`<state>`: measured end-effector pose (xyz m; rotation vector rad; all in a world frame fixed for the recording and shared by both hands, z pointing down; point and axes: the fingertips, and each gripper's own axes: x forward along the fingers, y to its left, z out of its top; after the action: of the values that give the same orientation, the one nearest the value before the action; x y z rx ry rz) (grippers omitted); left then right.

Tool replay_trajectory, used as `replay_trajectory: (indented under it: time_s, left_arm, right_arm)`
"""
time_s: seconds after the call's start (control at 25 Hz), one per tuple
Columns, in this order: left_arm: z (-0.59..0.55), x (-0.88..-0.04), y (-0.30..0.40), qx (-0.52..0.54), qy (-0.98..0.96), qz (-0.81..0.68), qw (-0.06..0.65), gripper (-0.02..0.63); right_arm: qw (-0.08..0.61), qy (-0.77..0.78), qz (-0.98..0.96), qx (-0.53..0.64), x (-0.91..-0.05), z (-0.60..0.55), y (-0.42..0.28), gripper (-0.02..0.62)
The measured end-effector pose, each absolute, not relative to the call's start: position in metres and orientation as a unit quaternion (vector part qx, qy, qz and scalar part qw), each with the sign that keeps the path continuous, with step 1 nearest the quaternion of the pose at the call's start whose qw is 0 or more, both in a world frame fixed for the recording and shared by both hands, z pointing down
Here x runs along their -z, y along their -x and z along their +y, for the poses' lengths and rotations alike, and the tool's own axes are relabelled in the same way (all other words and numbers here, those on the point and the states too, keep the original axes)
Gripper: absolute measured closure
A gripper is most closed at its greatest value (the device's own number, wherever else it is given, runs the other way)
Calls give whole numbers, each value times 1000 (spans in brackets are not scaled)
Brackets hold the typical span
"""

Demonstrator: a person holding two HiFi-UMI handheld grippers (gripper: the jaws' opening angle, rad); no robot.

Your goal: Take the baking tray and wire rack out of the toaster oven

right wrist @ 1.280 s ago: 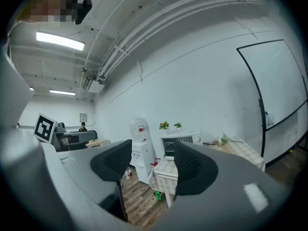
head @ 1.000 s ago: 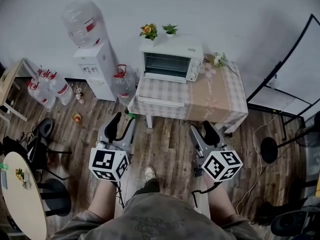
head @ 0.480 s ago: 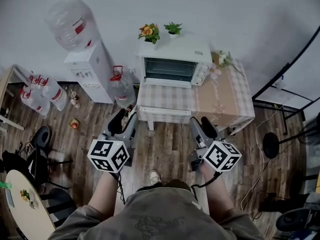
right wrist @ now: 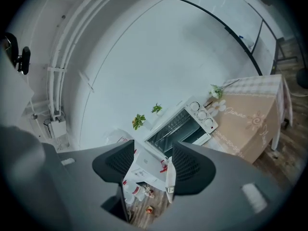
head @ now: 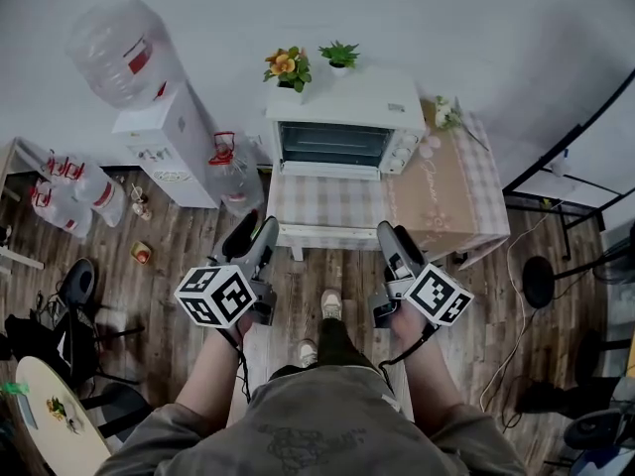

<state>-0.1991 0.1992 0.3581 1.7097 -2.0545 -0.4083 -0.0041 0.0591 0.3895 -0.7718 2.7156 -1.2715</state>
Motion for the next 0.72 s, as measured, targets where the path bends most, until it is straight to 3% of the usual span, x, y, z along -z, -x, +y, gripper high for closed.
replay_trajectory:
  time_s: [0.72]
  left_arm:
    - [48,-445,267,277,-557,-696,358,414]
  right_arm:
    - [26,240,812,531,-474,-88,85,365]
